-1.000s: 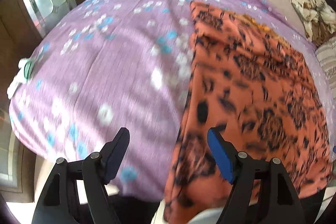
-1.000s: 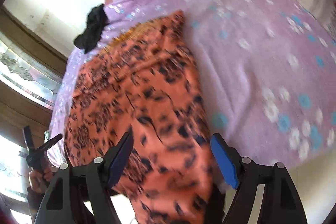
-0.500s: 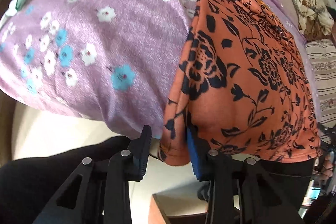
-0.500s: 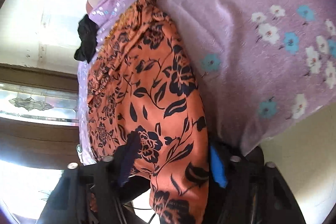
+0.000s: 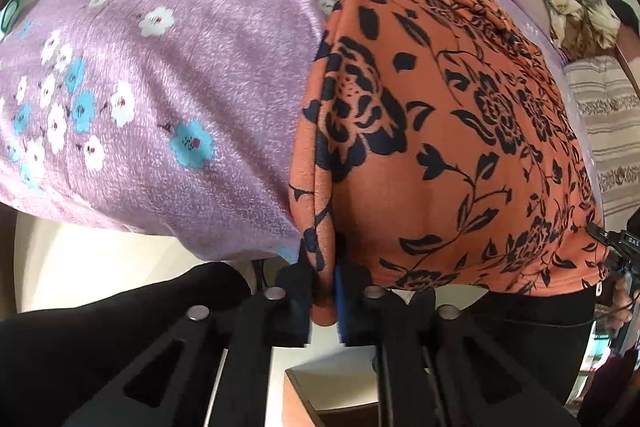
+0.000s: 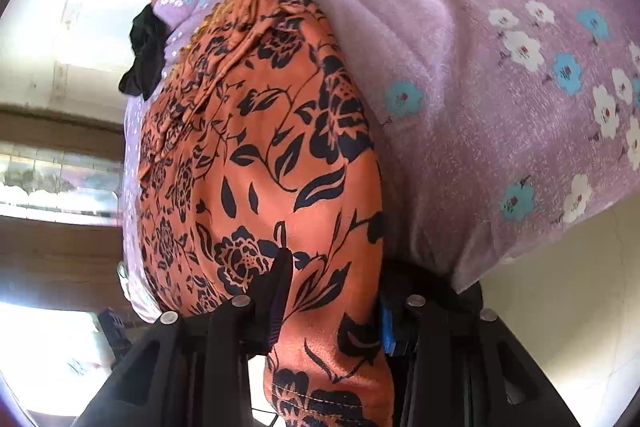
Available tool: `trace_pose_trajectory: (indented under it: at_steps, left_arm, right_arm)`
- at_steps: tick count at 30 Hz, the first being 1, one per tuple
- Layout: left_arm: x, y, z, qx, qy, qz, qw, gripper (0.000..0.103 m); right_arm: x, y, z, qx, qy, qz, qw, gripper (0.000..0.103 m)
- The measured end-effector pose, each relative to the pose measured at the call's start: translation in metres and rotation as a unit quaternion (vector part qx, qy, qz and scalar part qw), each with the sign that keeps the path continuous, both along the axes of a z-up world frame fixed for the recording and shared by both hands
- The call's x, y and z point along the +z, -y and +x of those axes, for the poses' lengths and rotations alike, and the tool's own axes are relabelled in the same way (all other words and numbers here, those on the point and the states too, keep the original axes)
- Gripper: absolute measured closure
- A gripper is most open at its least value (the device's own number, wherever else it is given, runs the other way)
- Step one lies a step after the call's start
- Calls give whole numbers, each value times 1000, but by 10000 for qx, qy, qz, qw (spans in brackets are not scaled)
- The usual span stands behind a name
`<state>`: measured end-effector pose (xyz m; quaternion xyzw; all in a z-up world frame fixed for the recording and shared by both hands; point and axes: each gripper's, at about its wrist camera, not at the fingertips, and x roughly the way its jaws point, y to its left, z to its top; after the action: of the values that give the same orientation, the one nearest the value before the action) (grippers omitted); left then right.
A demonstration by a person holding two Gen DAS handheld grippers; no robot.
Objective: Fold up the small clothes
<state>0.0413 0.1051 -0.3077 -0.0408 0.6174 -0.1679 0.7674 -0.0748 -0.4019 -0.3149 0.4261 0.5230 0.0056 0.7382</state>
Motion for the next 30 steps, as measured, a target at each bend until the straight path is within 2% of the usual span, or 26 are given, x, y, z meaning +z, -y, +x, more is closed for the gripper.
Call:
trace_pose_trajectory:
  at_steps: [1,4,7,11,15,18,23,24,27,28,30]
  left_arm:
    - [3,2,0,-39,24,-7,10000,96]
    - [20,3,4,-174,42,-403,9990,96]
    - [50,1,16,-275,105,-926,9953,96]
    - [103,7,44,-452,460,-1480,9869,96]
    - [148,16,95,-520,734,-1786,9798,96]
    - [168,29,145,-496,888,-1791,9786,96]
    - [161,44,244,-141,827,-1589,9837,96]
    - [149,50,275,83,772,-1478,9860,96]
    - [106,65,336,599,712,-1257,9877,95]
    - [93,70,349,698,713,-1230,9874,95]
    - [55,87,375,798,604,-883,9911,93]
  right_arm:
    - [5,-3,1,86,77,-62,9999,95]
    - [21,-7,3,184,316,-190,9992,95]
    - [40,-4,7,228,659,20,9976,95]
    - [70,8,18,173,1173,318,9924,96]
    - [94,23,39,33,1523,445,9873,96]
    - [108,44,70,-156,1727,490,9836,96]
    - [110,85,158,-639,1831,493,9798,96]
    - [104,92,179,-748,1789,495,9798,96]
    - [65,115,244,-1301,1621,703,9756,92]
    - [53,121,258,-1456,1622,733,9732,92]
    - [22,133,282,-1855,1536,918,9662,91]
